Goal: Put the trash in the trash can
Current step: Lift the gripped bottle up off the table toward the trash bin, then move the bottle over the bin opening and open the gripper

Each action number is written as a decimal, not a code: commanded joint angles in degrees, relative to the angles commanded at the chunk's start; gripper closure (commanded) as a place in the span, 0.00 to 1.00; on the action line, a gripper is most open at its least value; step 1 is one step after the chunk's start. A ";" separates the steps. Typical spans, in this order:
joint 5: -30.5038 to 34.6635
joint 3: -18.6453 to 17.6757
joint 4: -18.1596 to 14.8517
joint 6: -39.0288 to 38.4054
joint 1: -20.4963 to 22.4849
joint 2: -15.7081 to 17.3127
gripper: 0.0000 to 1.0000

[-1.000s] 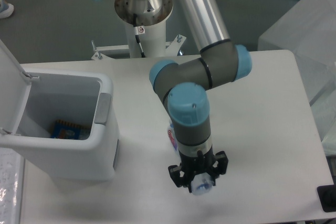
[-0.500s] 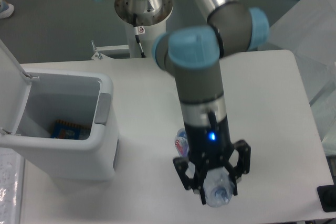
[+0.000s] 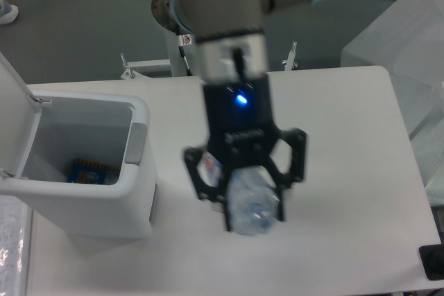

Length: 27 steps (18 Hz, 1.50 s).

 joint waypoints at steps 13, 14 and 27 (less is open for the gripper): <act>0.35 -6.85 -0.09 -0.97 -13.10 2.64 0.35; 0.35 -7.81 -0.09 -1.05 -13.19 2.90 0.35; 0.44 -13.54 -0.09 -0.44 -15.04 5.63 0.29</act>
